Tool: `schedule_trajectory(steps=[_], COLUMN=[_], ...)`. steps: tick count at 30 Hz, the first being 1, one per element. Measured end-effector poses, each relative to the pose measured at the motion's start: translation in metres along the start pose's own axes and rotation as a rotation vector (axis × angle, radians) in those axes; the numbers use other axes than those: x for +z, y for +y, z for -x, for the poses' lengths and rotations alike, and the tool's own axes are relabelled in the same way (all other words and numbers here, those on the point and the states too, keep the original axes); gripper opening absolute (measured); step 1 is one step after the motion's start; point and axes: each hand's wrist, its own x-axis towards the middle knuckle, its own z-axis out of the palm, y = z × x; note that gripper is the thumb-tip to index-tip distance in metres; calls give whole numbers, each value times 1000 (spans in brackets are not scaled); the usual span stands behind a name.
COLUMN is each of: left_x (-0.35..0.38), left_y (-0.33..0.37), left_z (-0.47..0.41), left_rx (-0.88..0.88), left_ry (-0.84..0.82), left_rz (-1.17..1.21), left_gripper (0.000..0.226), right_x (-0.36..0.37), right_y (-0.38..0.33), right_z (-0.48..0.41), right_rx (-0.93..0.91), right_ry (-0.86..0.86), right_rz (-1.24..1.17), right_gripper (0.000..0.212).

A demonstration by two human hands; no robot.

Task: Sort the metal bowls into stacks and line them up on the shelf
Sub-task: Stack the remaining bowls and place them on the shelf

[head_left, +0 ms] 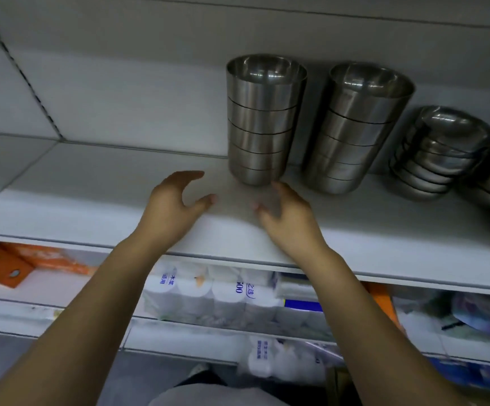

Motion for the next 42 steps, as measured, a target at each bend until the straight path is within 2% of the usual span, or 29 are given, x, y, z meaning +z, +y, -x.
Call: schedule_trajectory(steps=[4,9,15,24,29,33,36,42], left_x=[-21,-51,-109,-261,-343,-399,-434,-465], left_y=[-19,-52,-102,-194,-254,-288,-310,-341], left_z=[42,77,101,123,137,133,121,79], left_rx=[-75,-165,-246,-336,-348,-357,-387,-377], left_ry=[88,175,281,436,485,513,566,591], left_rz=[9,-68,-122,-205,-255,-305,-319,-296], left_gripper=[48,46,46,44,43,41,47,53], right_x=[11,40,97,226,294,335,355,386], right_y=[-26,-63,-121,-276,-358,-407,-430,-467], right_z=[13,20,19,22,27,26,18,-22], right_rx=[-69,-134,-242,-379,-425,-428,-418,-427], right_ry=[-21,-114,-233,-372,-394,-411,-414,-408], right_rz=[-72,-117,-90,-154,-193,-235,-218,-217], right_gripper=[61,65,60,52,50,50,51,55])
